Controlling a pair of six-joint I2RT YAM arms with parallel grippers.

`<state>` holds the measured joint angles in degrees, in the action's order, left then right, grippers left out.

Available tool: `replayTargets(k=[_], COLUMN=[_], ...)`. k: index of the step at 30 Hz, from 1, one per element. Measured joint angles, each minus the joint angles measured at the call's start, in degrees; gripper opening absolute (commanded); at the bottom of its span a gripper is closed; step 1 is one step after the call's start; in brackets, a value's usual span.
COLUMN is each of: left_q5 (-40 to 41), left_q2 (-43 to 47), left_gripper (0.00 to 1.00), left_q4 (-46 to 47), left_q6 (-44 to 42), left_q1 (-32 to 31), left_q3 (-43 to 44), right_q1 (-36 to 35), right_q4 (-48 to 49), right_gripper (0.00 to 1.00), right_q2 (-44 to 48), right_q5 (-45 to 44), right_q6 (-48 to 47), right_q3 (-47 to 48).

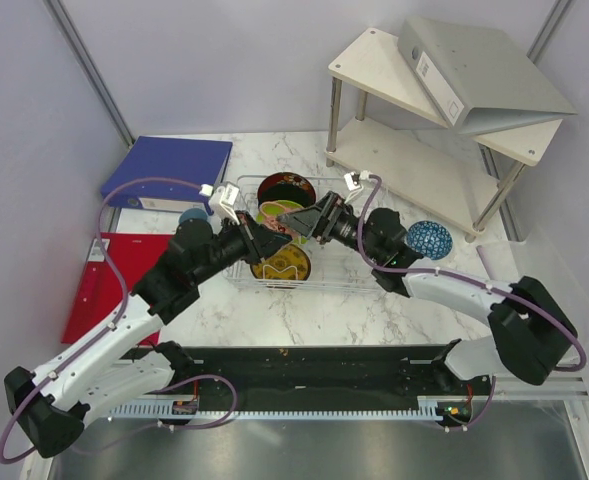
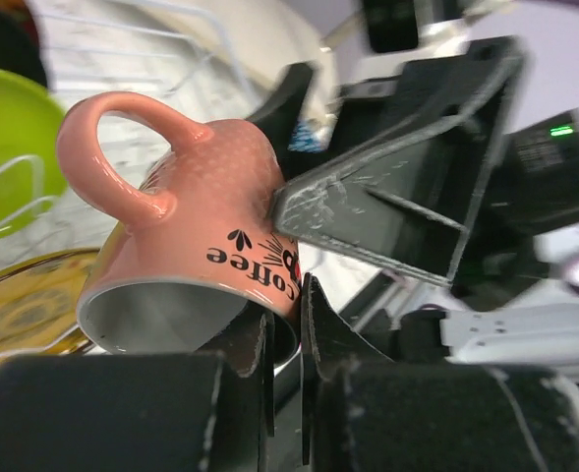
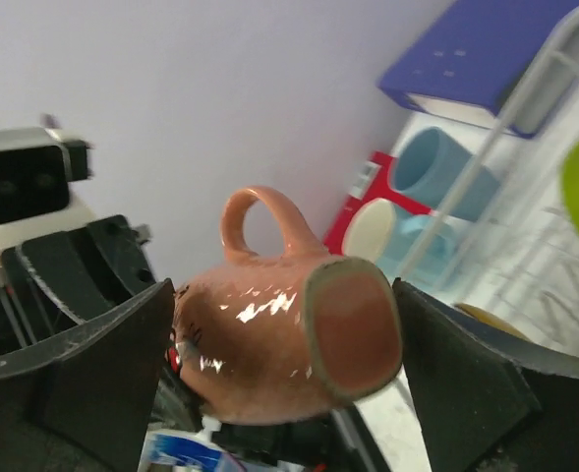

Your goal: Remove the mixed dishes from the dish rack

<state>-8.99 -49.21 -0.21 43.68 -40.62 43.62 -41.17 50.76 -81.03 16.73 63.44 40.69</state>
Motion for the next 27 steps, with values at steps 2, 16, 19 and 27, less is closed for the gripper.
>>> replayTargets(k=[2, 16, 19, 27], left_q5=[2.5, 21.6, 25.8, 30.5], left_q2=[-0.2, -0.8, -1.4, -1.9], left_gripper=[0.02, 0.02, 0.02, 0.02], left_q4=[-6.3, -48.2, -56.5, -70.8], left_q6=[-2.0, -9.9, -9.9, -8.3], left_q1=[0.0, 0.0, 0.0, 0.0], left_q3=[2.7, 18.9, 21.4, 18.7], right_q1=[-0.3, -0.3, -0.3, -0.3], right_q4=[-11.8, -55.3, -57.2, -59.0], right_gripper=[0.98, 0.98, 0.98, 0.98], right_q2=[2.8, 18.2, 18.4, 18.4], right_q5=[-2.6, -34.0, -35.5, -36.3], right_q6=[-6.4, -28.4, -29.7, -31.1], right_q3=[3.2, 10.1, 8.4, 5.6])
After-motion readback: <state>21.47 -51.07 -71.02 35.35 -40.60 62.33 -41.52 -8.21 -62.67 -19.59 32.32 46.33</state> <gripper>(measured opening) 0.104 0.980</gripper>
